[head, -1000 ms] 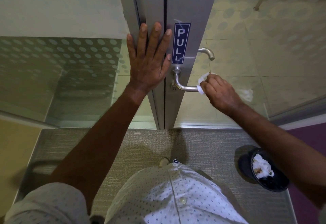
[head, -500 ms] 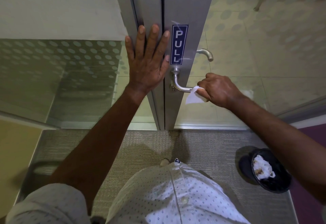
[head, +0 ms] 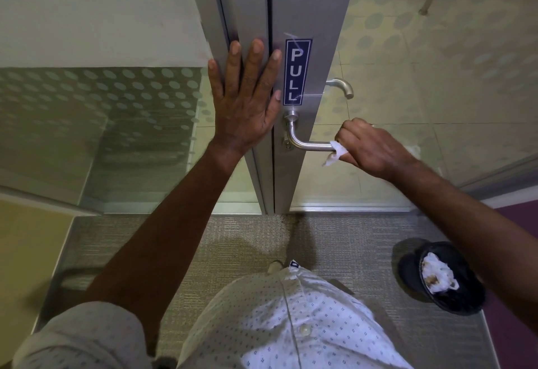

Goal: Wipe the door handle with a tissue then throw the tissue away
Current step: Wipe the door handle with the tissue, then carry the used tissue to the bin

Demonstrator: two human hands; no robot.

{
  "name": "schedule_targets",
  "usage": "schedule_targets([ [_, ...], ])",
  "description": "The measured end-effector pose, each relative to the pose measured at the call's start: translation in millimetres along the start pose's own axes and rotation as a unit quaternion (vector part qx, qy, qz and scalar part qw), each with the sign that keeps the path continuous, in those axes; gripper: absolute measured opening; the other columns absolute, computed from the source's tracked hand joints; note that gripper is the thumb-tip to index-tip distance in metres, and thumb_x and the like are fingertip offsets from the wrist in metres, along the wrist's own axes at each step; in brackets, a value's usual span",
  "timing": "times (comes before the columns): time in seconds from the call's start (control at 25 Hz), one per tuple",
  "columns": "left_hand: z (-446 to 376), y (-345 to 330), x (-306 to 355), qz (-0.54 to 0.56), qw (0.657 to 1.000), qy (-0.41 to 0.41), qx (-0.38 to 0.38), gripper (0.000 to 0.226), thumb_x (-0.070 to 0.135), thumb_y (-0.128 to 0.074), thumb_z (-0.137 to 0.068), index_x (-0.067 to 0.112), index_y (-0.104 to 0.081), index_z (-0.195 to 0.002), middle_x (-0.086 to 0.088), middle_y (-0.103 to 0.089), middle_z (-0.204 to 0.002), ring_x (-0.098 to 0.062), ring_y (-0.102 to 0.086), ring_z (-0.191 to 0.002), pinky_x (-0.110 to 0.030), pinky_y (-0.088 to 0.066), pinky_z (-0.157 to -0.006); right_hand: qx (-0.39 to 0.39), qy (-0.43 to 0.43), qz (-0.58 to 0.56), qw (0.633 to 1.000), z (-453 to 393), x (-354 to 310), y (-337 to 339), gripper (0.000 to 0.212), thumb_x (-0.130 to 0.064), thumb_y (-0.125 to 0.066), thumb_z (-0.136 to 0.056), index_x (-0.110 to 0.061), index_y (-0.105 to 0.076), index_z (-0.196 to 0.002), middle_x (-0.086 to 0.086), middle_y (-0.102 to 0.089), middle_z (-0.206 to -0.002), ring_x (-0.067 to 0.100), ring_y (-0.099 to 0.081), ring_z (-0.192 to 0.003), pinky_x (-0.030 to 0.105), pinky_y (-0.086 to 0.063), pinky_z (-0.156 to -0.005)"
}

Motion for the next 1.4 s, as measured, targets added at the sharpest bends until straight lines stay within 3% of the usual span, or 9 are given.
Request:
schedule_targets([
  [0.24, 0.6, -2.2, -0.8, 0.002, 1.000, -0.002, 0.007, 0.076, 0.045, -0.038, -0.112, 0.028, 0.011, -0.167, 0.005, 0.030, -0.172, -0.022, 0.031, -0.158, -0.052, 0.020, -0.127, 0.080, -0.224, -0.182, 0.954, 6.1, 6.5, 1.0, 0.038, -0.046, -0.024, -0.110, -0.020, -0.051, -0.102, 0.003, -0.052, -0.094, 0.023, -0.051, -0.079, 0.034, -0.042, -0.066],
  [0.36, 0.4, -2.9, 0.8, -0.007, 1.000, -0.005, 0.016, 0.075, 0.045, -0.037, -0.112, 0.028, 0.012, -0.166, 0.006, 0.031, -0.171, -0.022, 0.030, -0.158, -0.052, 0.020, -0.127, 0.162, -0.390, -0.403, 0.812, 17.1, 2.1, -13.5, 0.029, -0.047, -0.031, -0.109, -0.027, -0.049, -0.100, -0.007, -0.051, -0.079, 0.004, -0.051, -0.063, 0.021, -0.045, -0.050],
  [0.52, -0.4, -4.5, 1.5, -0.016, 0.999, -0.012, 0.025, 0.073, 0.046, -0.036, -0.113, 0.028, 0.008, -0.168, 0.001, 0.018, -0.176, -0.020, 0.030, -0.158, -0.051, 0.022, -0.127, 0.268, -0.518, -0.556, 0.592, 25.6, -21.5, -33.2, 0.029, -0.046, -0.035, -0.108, -0.025, -0.055, -0.107, -0.006, -0.053, -0.078, 0.004, -0.050, -0.058, 0.016, -0.039, -0.043],
  [0.68, -0.2, -5.1, -0.4, -0.027, 0.999, 0.001, 0.038, 0.060, 0.044, -0.038, -0.112, 0.018, -0.024, -0.164, -0.013, -0.021, -0.164, -0.020, 0.029, -0.159, -0.051, 0.020, -0.127, 0.258, -0.577, -0.600, 0.491, 27.1, -29.7, -36.4, 0.054, -0.049, -0.033, -0.106, -0.020, -0.076, -0.096, -0.006, -0.065, -0.064, 0.007, -0.050, -0.044, 0.020, -0.036, -0.046],
  [0.8, 1.5, -4.4, 0.5, -0.042, 0.998, -0.004, 0.043, 0.056, 0.044, -0.040, -0.111, 0.019, -0.028, -0.160, -0.007, 0.000, -0.176, -0.023, 0.023, -0.161, -0.050, 0.021, -0.128, 0.229, -0.554, -0.649, 0.469, 28.1, -36.1, -39.8, 0.062, -0.052, -0.029, -0.107, -0.031, -0.084, -0.087, -0.002, -0.080, -0.087, 0.009, -0.057, -0.053, 0.020, -0.040, -0.050],
  [0.88, 2.2, -5.4, 0.0, -0.048, 0.998, -0.009, 0.043, 0.056, 0.044, -0.040, -0.111, 0.019, -0.028, -0.160, -0.010, -0.009, -0.172, -0.033, -0.001, -0.161, -0.050, 0.023, -0.128, 0.220, -0.562, -0.637, 0.480, 32.4, -37.9, -40.8, 0.064, -0.055, -0.028, -0.106, -0.025, -0.083, -0.092, 0.005, -0.079, -0.093, 0.010, -0.058, -0.056, 0.020, -0.039, -0.049],
  [0.96, 1.9, -6.2, 1.3, -0.047, 0.998, -0.012, 0.038, 0.055, 0.043, -0.040, -0.111, 0.018, -0.031, -0.159, -0.015, -0.023, -0.161, -0.043, -0.021, -0.149, -0.049, 0.022, -0.128, 0.221, -0.576, -0.605, 0.503, 38.6, -36.5, -39.0, 0.061, -0.057, -0.030, -0.105, -0.017, -0.075, -0.093, 0.010, -0.070, -0.082, 0.014, -0.060, -0.057, 0.020, -0.038, -0.048],
  [1.12, 2.8, -4.7, 5.2, -0.043, 0.998, 0.011, 0.036, 0.059, 0.044, -0.047, -0.109, 0.016, -0.031, -0.159, -0.019, -0.025, -0.159, -0.048, -0.023, -0.144, -0.049, 0.021, -0.127, 0.206, -0.571, -0.546, 0.578, 50.3, -29.5, -31.6, 0.044, -0.053, -0.034, -0.107, -0.022, -0.064, -0.099, 0.004, -0.065, -0.079, 0.006, -0.067, -0.057, 0.017, -0.044, -0.044],
  [1.4, 7.8, 10.1, 59.5, 0.006, 0.993, 0.112, 0.022, 0.070, 0.041, -0.059, -0.101, 0.007, -0.034, -0.157, -0.038, -0.039, -0.156, -0.052, -0.023, -0.146, -0.055, 0.014, -0.127, 0.177, -0.578, -0.593, 0.531, 105.4, 0.8, -28.4, 0.026, -0.047, -0.043, -0.077, -0.027, -0.057, -0.083, -0.007, -0.050, -0.068, 0.011, -0.041, -0.057, 0.026, -0.030, -0.050],
])
Point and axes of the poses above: each hand's wrist, its own z-axis away from the middle knuckle, its own y-axis out of the back of the hand, x = y × z, the point moved 8 cm from there along -z, towards the middle knuckle
